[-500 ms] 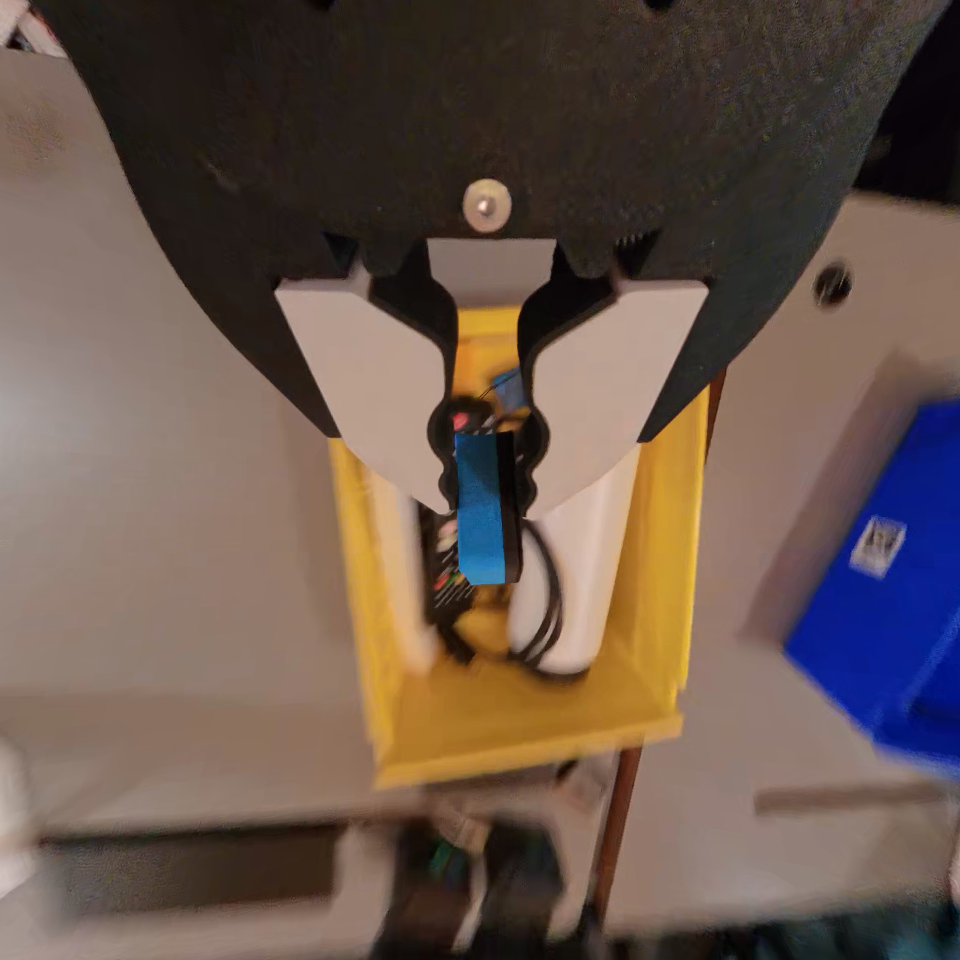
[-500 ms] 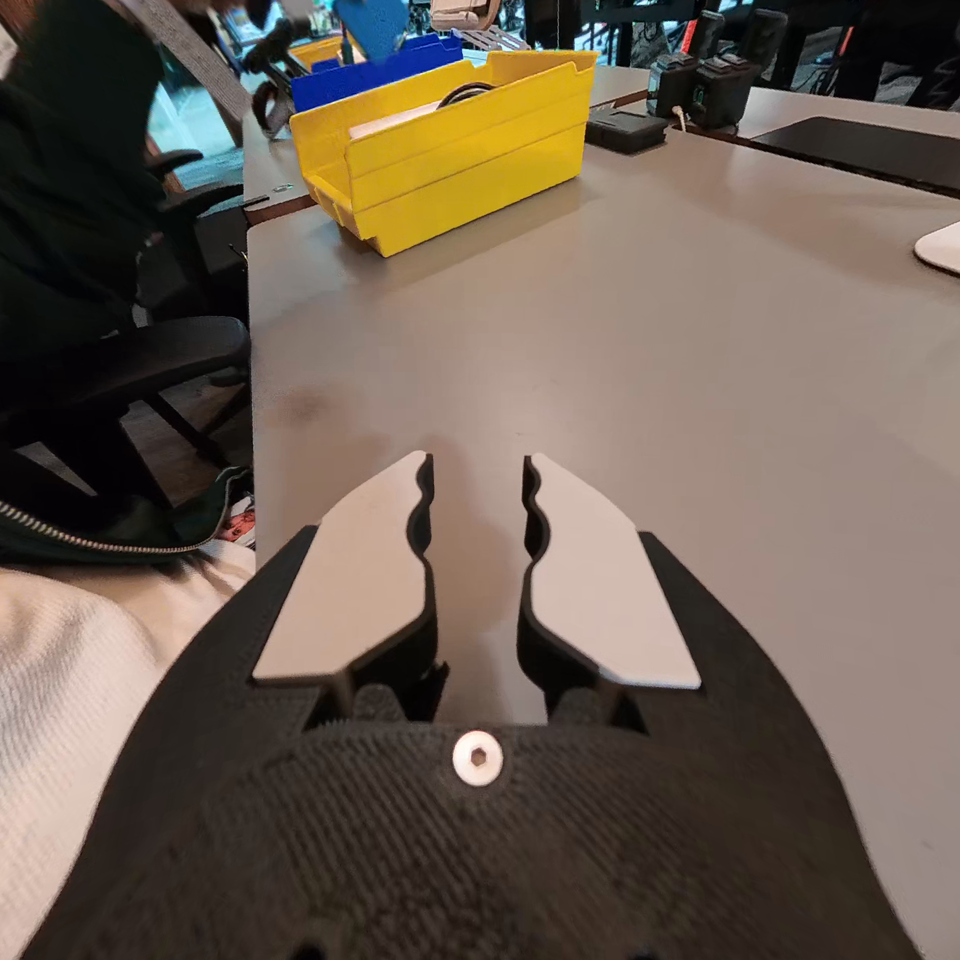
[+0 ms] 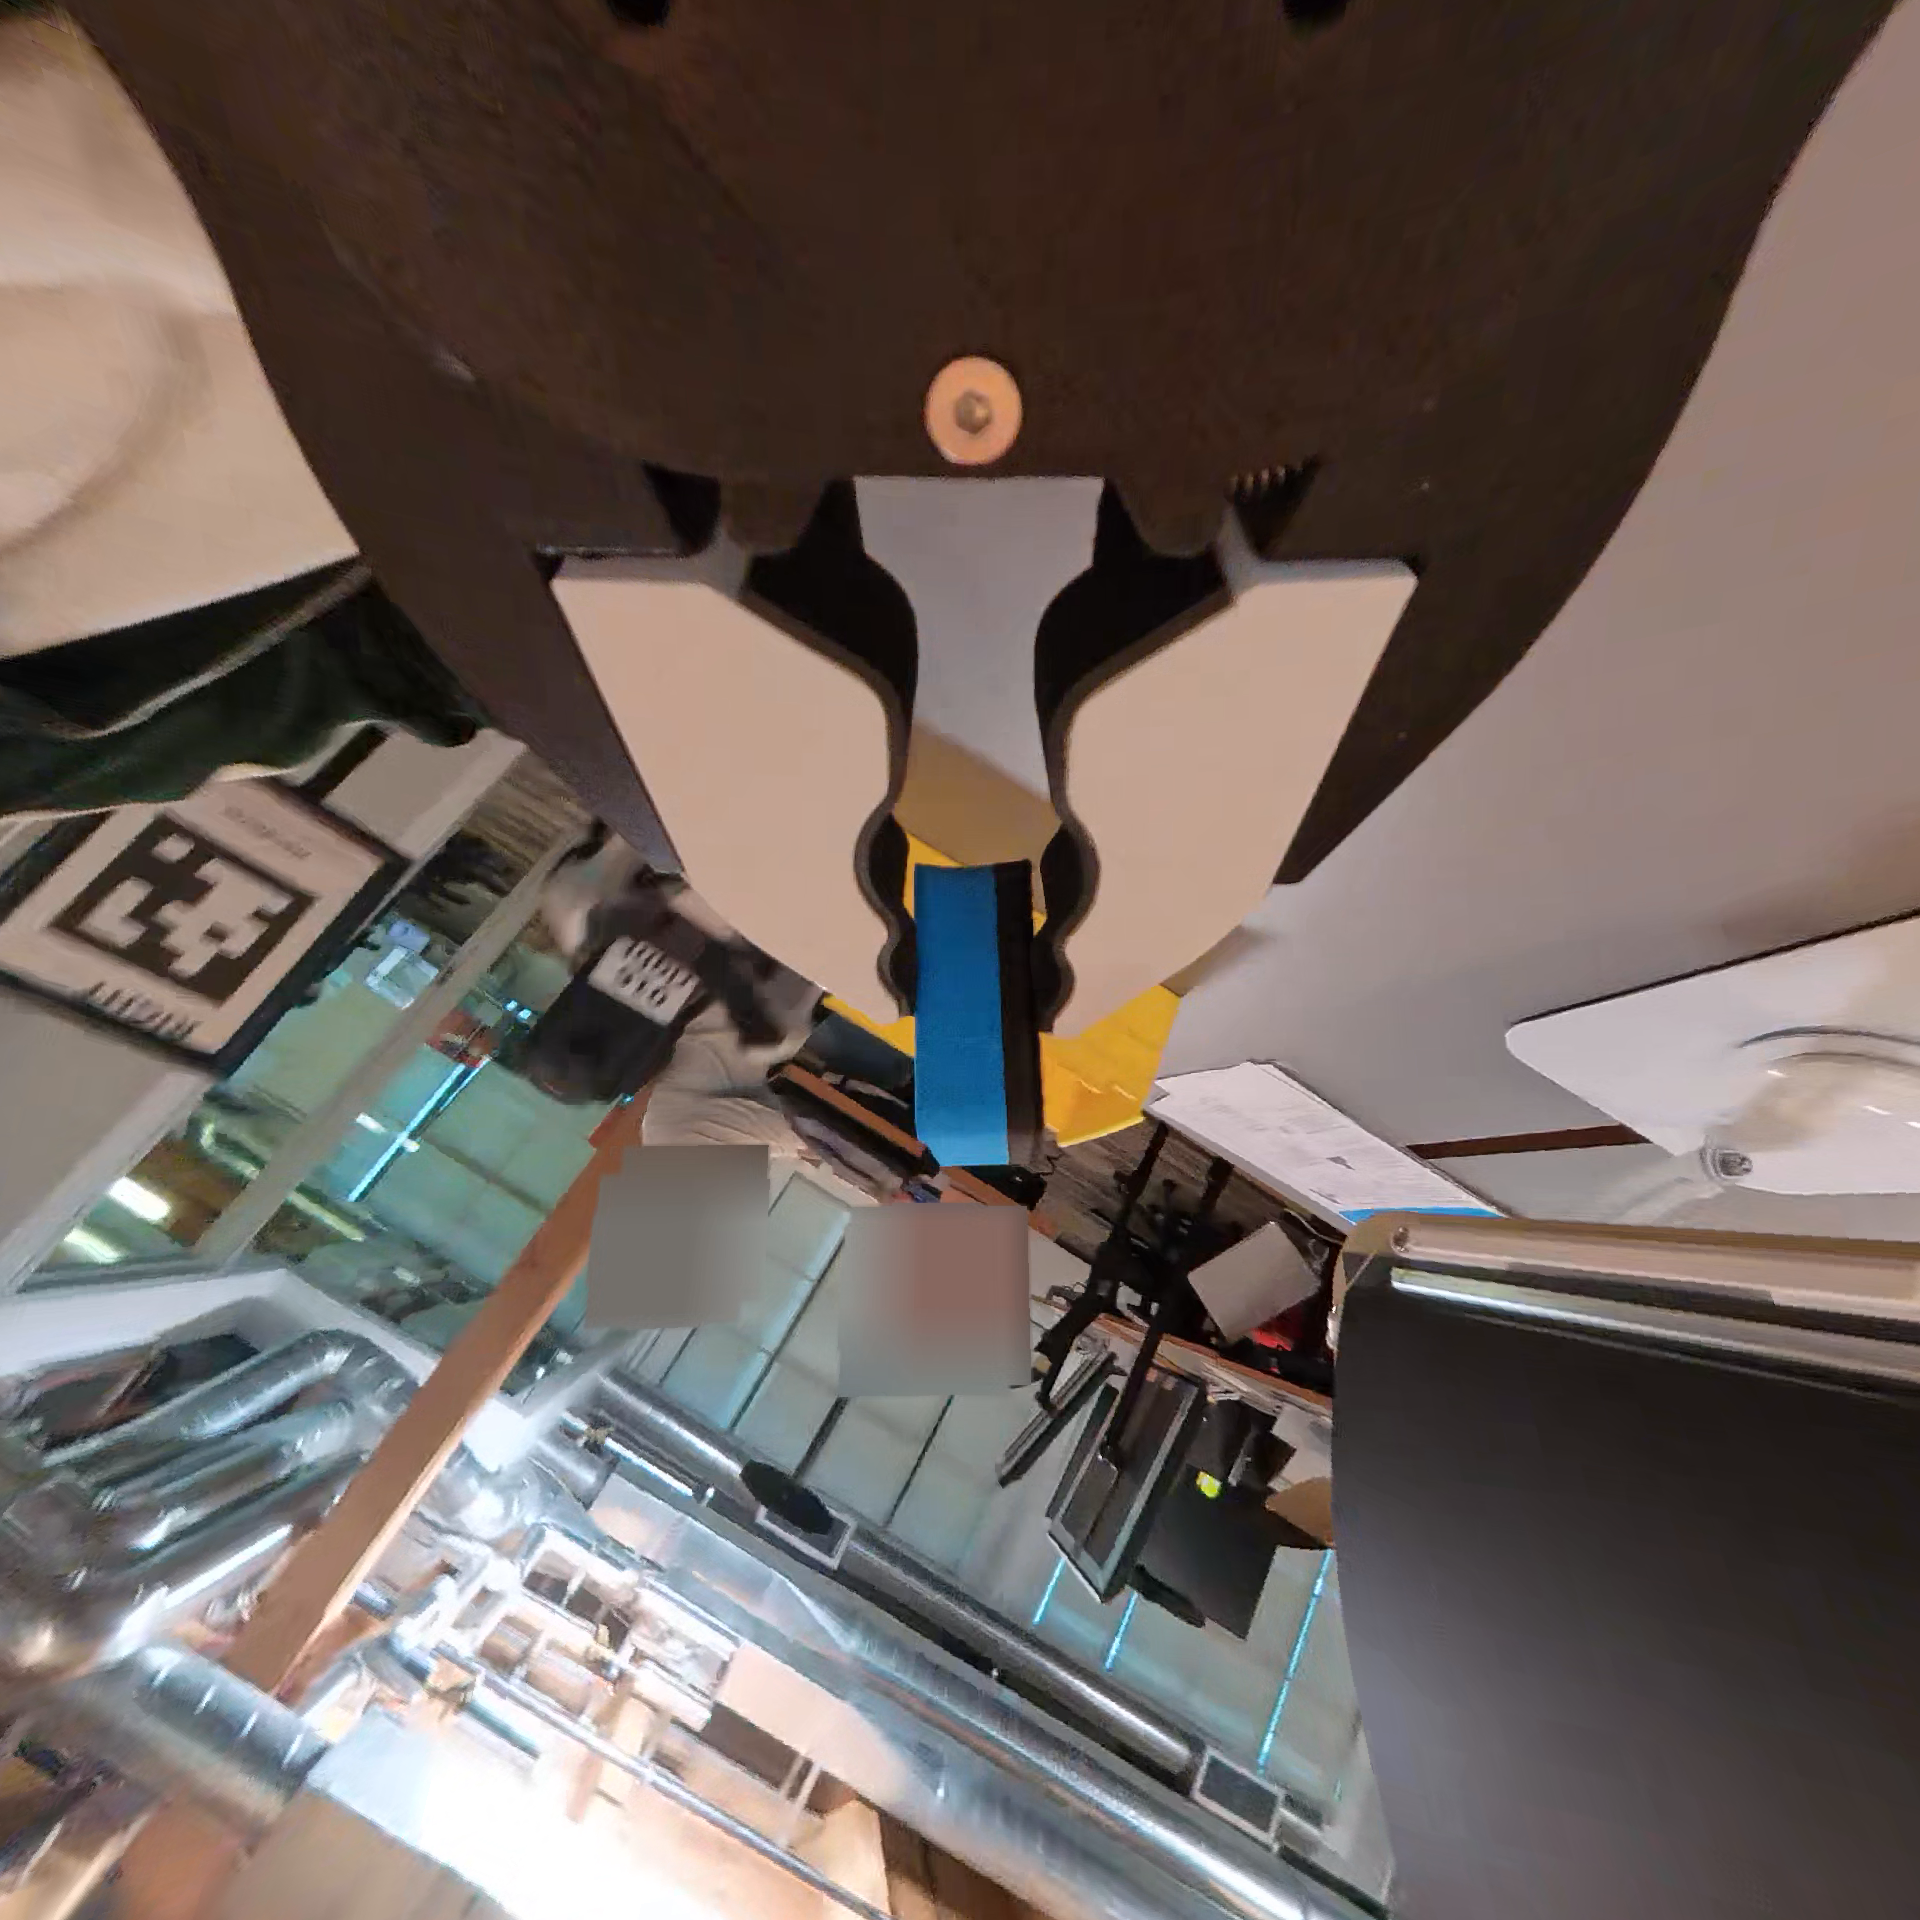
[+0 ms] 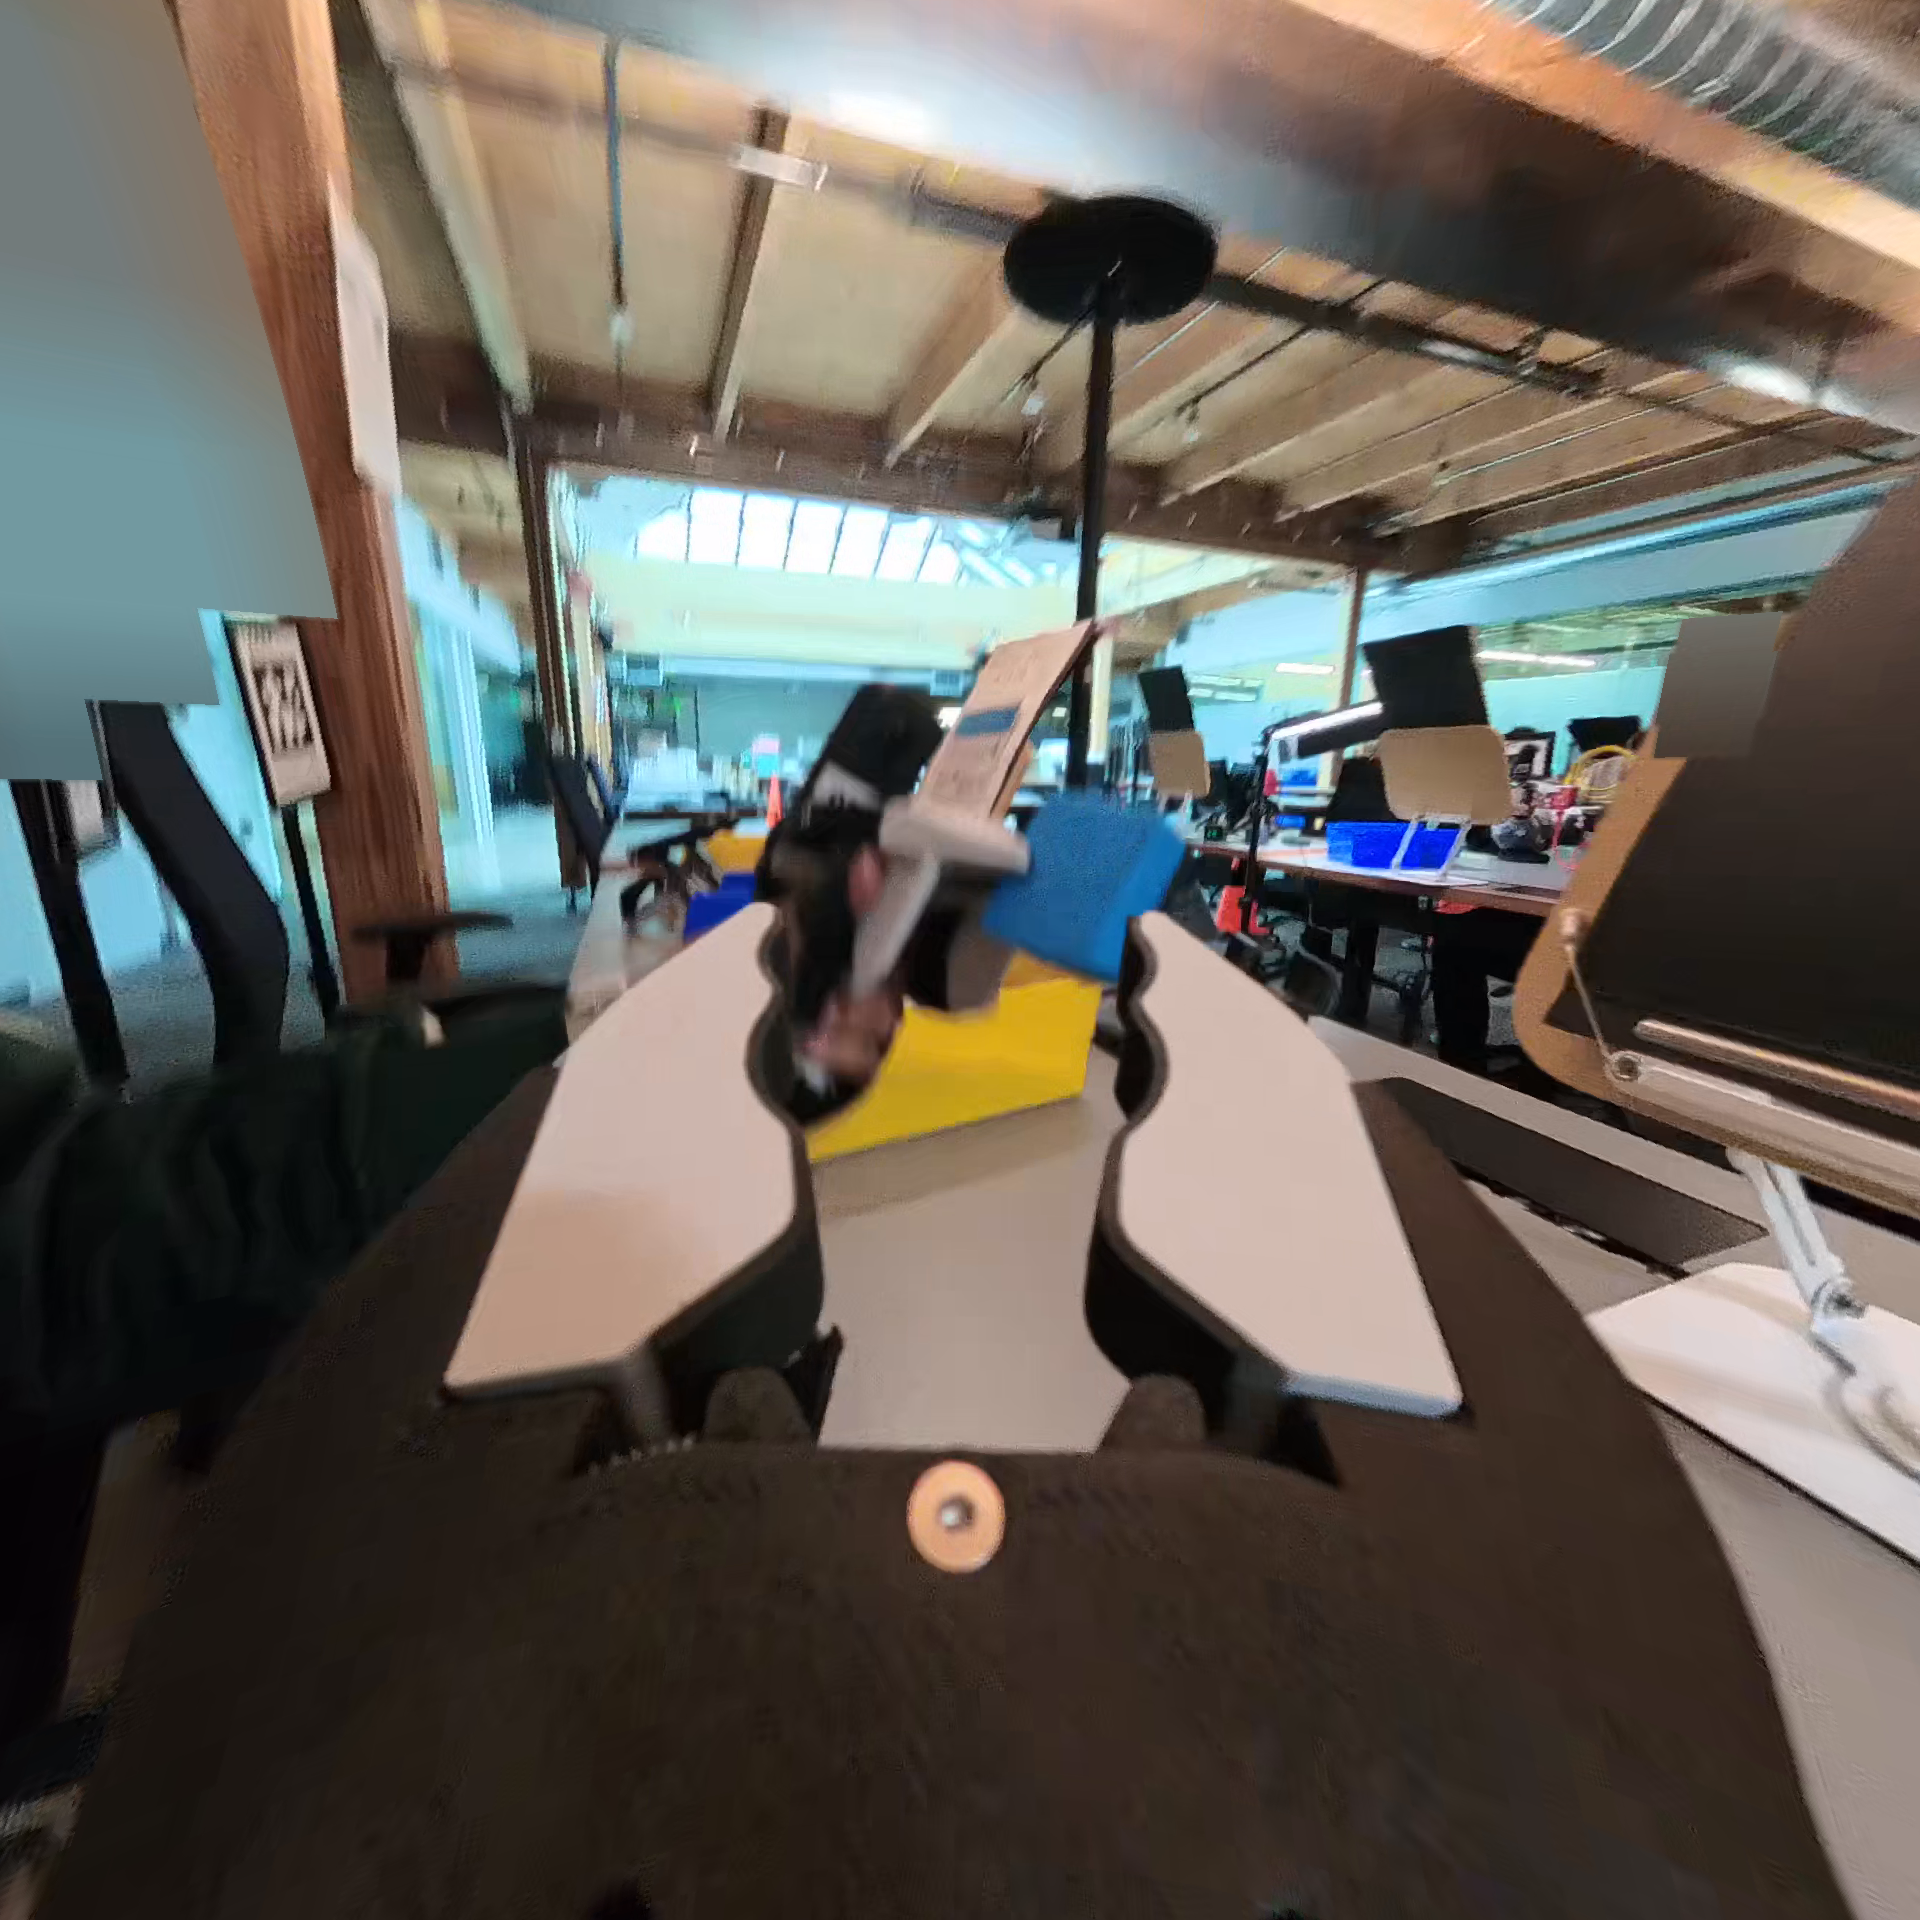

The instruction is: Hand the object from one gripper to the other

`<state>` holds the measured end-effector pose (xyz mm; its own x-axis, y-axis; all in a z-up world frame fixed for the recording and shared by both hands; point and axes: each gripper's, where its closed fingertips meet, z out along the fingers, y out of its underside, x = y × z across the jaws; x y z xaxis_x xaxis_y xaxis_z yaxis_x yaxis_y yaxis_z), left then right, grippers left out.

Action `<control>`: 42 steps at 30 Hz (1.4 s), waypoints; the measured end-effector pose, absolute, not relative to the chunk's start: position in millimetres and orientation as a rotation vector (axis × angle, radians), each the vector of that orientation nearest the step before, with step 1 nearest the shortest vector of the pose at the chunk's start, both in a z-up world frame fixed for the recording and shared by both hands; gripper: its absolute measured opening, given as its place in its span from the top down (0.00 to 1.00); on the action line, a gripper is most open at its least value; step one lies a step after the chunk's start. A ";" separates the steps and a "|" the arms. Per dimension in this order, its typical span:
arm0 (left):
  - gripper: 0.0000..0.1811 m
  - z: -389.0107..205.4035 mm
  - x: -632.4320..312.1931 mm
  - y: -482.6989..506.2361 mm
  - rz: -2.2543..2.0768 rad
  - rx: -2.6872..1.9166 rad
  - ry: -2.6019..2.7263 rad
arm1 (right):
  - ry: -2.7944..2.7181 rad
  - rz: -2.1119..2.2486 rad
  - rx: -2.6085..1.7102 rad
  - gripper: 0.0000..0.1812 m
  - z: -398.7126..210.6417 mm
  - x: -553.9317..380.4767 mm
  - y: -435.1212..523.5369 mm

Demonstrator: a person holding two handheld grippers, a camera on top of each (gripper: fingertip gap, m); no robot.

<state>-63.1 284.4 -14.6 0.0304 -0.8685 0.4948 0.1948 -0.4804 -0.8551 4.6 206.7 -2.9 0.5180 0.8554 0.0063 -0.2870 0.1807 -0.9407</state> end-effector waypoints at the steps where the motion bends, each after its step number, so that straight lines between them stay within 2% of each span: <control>1: 0.88 -30.6 -51.7 285.1 -1.551 -1.450 0.751 | -0.567 0.904 -1.116 0.67 -2.6 10.5 212.6; 4: 0.88 -70.9 -26.7 268.1 -1.533 -1.397 0.800 | -0.528 0.892 -1.261 0.69 -42.6 23.0 227.5; 5: 0.88 -81.8 -20.0 259.2 -1.575 -1.401 0.814 | -0.525 0.884 -1.314 0.72 -58.8 29.8 232.5; 9: 0.88 -103.9 -1.8 234.9 -1.652 -1.407 0.854 | -0.530 1.084 -1.451 0.74 -96.3 41.4 239.4; 16: 0.88 -118.7 14.9 225.5 -1.675 -1.417 0.956 | -0.557 1.276 -1.485 0.75 -104.9 42.2 242.2; 19: 0.88 -114.5 15.8 221.8 -1.694 -1.397 0.990 | -0.607 1.322 -1.523 0.79 -113.4 30.3 236.7; 21: 0.88 -114.9 14.1 221.3 -1.700 -1.400 1.006 | -0.633 1.334 -1.498 0.87 -109.6 26.0 231.1; 25: 0.88 -114.7 11.3 219.3 -1.736 -1.397 0.995 | -0.636 1.320 -1.492 0.87 -107.0 22.5 228.3; 26: 0.87 -114.7 11.1 219.8 -1.732 -1.396 0.991 | -0.634 1.326 -1.490 0.87 -106.3 22.4 227.9; 28: 0.76 -116.4 10.7 223.2 -1.723 -1.410 0.974 | -0.620 1.336 -1.484 0.88 -104.6 23.8 228.2; 29: 0.74 -116.3 9.7 224.9 -1.729 -1.417 0.959 | -0.611 1.337 -1.484 0.88 -104.2 25.4 229.0; 34: 0.70 -108.3 2.6 232.7 -1.779 -1.405 0.856 | -0.599 1.334 -1.508 0.88 -106.9 29.0 230.5; 38: 0.59 -99.9 -2.9 238.2 -1.809 -1.371 0.775 | -0.624 1.335 -1.523 0.88 -109.6 23.0 227.3; 42: 0.57 -98.8 -5.7 241.2 -1.803 -1.372 0.749 | -0.650 1.318 -1.537 0.88 -112.9 18.6 225.4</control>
